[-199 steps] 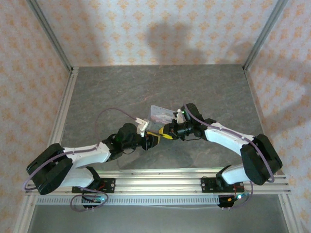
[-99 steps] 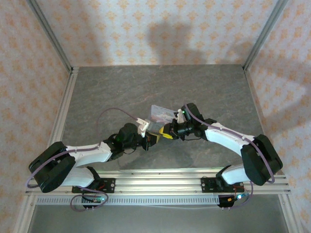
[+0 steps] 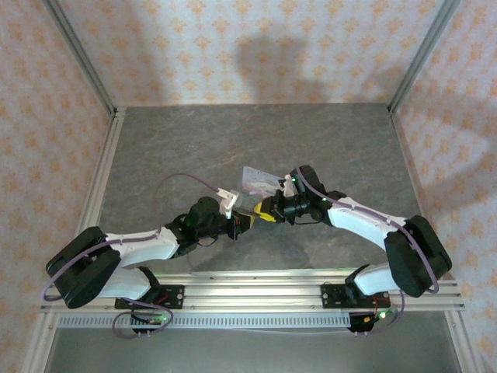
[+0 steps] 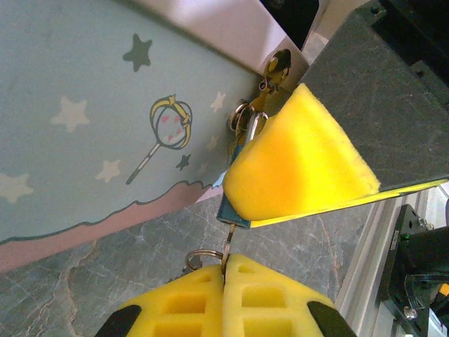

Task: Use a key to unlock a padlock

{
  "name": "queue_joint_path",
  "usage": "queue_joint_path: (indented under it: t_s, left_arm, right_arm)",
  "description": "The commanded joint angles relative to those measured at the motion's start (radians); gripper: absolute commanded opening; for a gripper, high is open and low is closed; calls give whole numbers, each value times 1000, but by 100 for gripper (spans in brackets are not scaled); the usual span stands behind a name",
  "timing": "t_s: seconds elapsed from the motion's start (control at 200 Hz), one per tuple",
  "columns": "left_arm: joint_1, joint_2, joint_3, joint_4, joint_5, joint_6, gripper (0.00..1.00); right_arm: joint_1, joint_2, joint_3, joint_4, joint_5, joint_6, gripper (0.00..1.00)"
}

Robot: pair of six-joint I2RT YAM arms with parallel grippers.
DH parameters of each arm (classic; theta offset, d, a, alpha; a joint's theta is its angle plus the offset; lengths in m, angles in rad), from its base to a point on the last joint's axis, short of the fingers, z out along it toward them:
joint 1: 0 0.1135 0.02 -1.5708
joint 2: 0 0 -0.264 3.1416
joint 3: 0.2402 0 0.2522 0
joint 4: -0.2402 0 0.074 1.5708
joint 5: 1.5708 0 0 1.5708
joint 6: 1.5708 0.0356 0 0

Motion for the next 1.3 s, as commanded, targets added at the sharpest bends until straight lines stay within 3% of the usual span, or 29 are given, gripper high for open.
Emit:
queue_joint_path:
  t_s: [0.0,0.23,0.465,0.741,0.871,0.996,1.296]
  left_arm:
    - [-9,3,35,106,21,-17,5]
    - [-18,7,30,111,11,-19,12]
    - [-21,6,27,123,16,-19,0]
    - [-51,-26,53,28,-12,32,0]
    - [-72,-34,47,-20,-87,49,0]
    - [-76,-14,21,3,-125,26,0]
    - [-87,34,-13,23,-200,-3,0]
  right_arm:
    - [1,-12,-14,52,2,28,0]
    - [1,-11,-9,59,0,30,0]
    - [1,-7,-11,67,-7,35,0]
    - [1,0,-5,56,9,36,0]
    - [1,-2,12,9,47,27,31]
    - [1,-21,20,-22,84,26,49]
    - [1,-75,-10,-90,195,19,54]
